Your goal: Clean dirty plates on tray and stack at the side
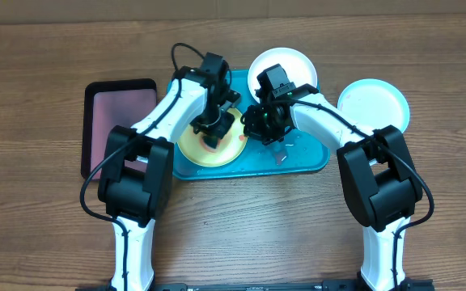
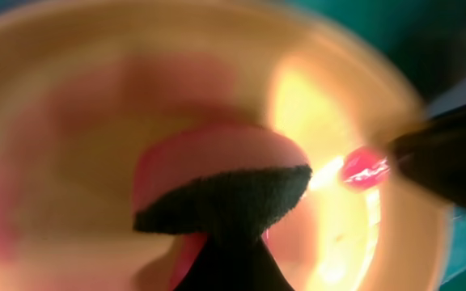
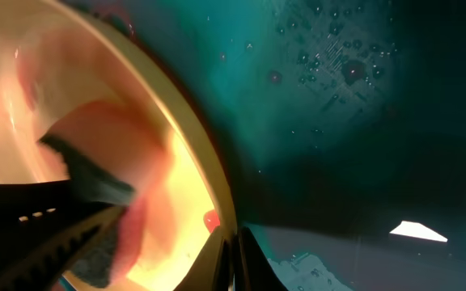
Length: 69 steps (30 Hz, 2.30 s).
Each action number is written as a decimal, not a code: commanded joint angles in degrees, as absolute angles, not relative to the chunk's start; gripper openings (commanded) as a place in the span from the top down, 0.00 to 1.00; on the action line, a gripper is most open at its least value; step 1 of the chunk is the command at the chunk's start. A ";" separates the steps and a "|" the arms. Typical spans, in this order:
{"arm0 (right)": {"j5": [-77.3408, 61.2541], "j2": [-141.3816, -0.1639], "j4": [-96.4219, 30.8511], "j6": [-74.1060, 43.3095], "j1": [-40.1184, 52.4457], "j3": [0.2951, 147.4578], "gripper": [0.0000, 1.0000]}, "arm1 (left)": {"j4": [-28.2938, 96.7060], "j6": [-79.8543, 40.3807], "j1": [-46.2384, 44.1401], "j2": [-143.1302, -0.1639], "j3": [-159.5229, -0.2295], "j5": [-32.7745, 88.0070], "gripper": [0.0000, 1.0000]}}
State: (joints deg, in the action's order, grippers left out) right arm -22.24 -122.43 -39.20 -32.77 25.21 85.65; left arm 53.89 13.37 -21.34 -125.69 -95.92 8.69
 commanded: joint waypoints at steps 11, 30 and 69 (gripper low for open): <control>-22.50 -122.74 -38.89 -33.23 24.99 85.56 0.96 | 39.57 -12.01 -21.45 -126.28 -95.83 -13.54 0.96; -22.50 -122.74 -38.79 -33.26 24.99 85.56 0.96 | 57.34 7.09 -21.28 -126.28 -95.83 13.65 0.96; -11.60 -123.33 -37.82 -31.79 27.90 85.56 0.78 | 71.70 -17.91 -15.07 -125.47 -126.65 -4.03 0.96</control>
